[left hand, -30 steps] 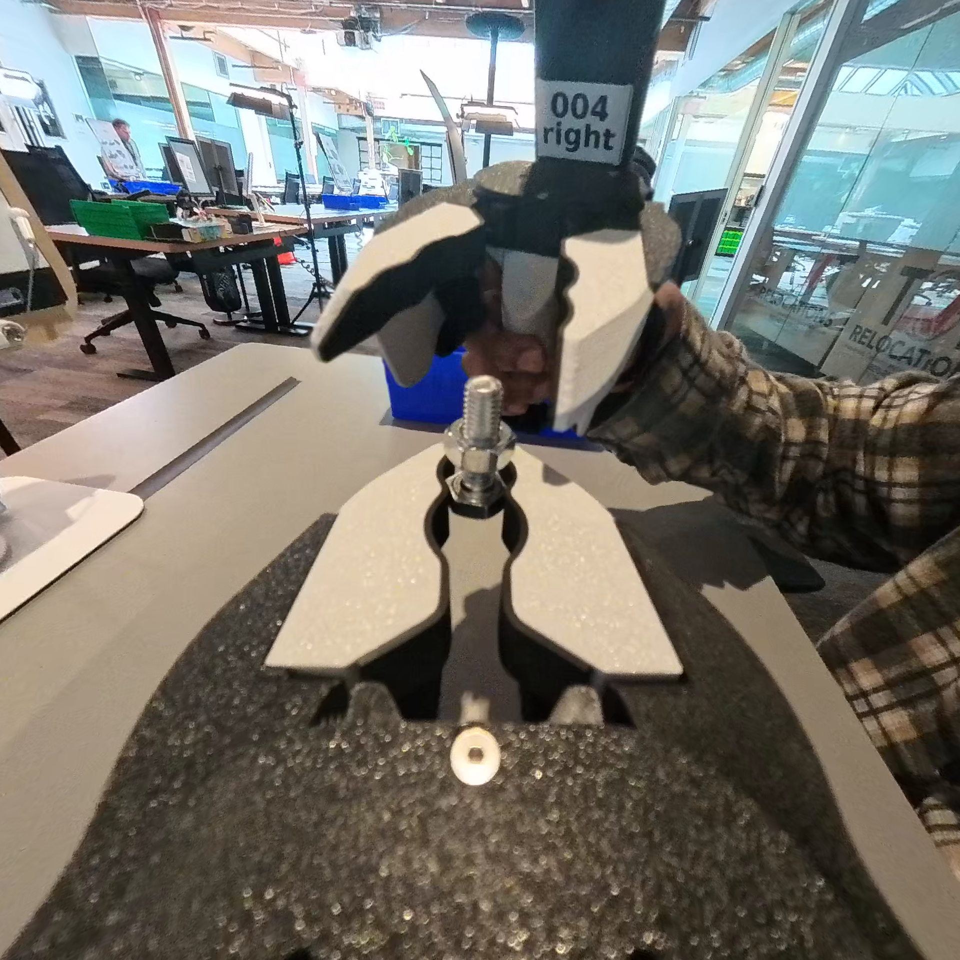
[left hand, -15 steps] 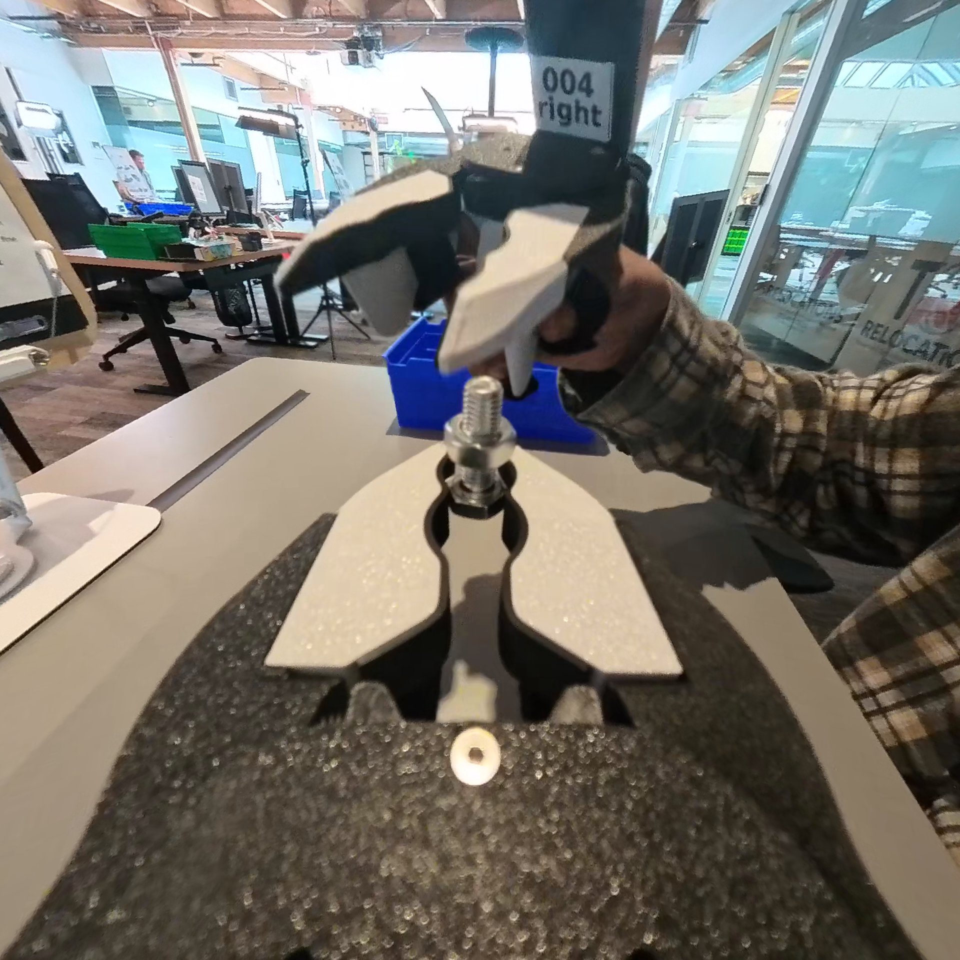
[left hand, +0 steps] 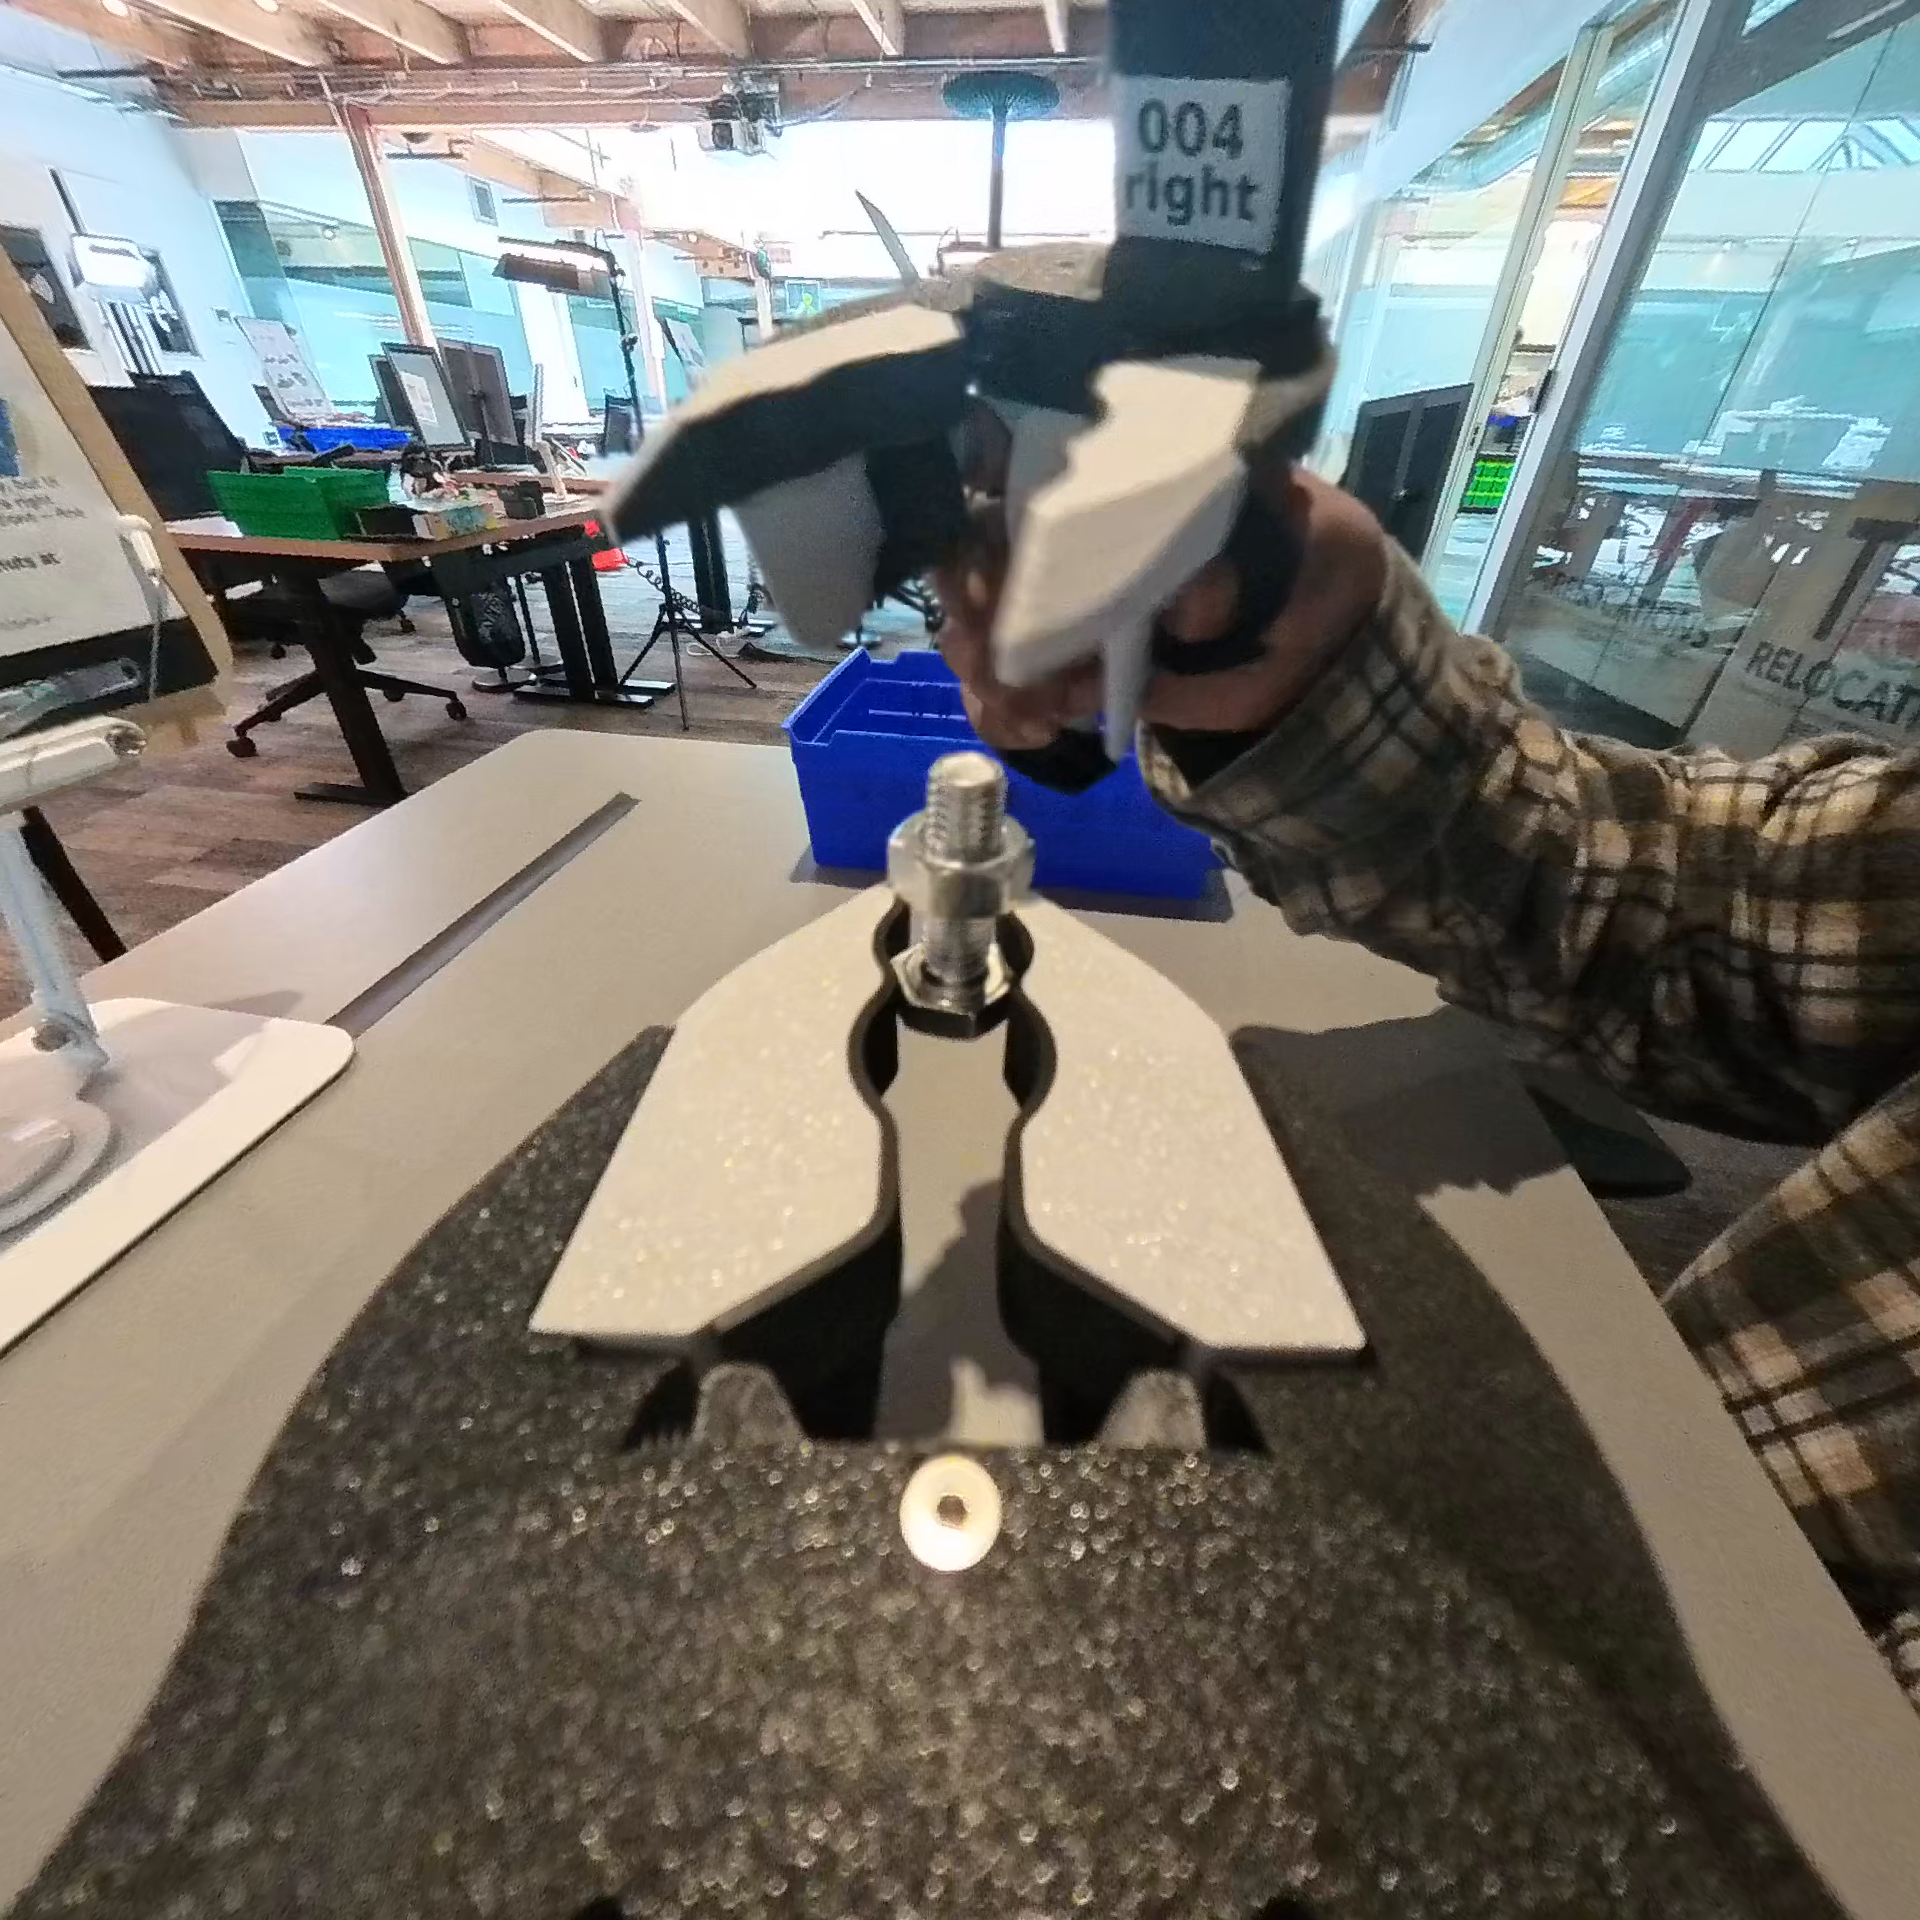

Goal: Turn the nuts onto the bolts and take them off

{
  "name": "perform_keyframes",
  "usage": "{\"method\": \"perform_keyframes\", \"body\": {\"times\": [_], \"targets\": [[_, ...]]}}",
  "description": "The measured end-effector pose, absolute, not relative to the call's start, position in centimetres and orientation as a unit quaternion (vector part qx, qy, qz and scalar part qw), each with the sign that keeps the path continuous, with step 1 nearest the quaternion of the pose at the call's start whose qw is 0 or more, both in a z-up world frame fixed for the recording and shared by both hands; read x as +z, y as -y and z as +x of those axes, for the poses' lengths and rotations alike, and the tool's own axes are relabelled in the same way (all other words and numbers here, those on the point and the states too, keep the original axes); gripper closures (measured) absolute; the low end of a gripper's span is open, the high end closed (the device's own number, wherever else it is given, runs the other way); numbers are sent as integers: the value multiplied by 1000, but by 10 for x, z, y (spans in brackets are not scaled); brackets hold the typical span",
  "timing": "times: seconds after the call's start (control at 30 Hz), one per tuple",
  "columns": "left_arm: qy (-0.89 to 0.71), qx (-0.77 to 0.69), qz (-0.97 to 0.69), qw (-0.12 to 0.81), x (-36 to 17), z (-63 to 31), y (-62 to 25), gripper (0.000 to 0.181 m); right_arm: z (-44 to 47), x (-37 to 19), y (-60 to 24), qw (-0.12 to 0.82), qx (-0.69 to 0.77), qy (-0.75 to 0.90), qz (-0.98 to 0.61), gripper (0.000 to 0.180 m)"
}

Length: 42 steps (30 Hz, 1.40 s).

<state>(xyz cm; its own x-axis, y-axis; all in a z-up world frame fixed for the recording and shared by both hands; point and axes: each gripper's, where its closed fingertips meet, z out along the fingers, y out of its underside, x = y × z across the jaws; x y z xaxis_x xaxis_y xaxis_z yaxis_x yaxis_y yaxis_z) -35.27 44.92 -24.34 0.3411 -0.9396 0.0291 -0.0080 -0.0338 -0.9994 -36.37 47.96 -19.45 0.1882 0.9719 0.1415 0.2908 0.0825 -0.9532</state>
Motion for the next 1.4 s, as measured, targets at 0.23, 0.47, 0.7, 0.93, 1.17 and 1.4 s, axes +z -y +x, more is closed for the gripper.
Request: {"method": "perform_keyframes", "body": {"times": [0.23,0.47,0.7,0.93,1.17,1.4], "targets": [[-402,-405,-593,568,-245,-353,-448,166,-371,-207,-488,491,312,544,-605,108],[-398,-416,-588,568,-241,-352,-449,166,-380,-200,-463,476,347,564,-578,103],[-394,-413,-587,574,-239,-357,-448,166,-365,-201,-487,484,333,538,-605,108],[-399,-409,-586,575,-239,-355,-447,166,-383,-210,-473,466,319,574,-593,102],[-401,-410,-585,573,-239,-354,-447,166,-387,-204,-461,459,347,580,-577,104],[-400,-402,-585,579,-237,-358,-447,166,-377,-202,-476,466,356,553,-592,108]]}}
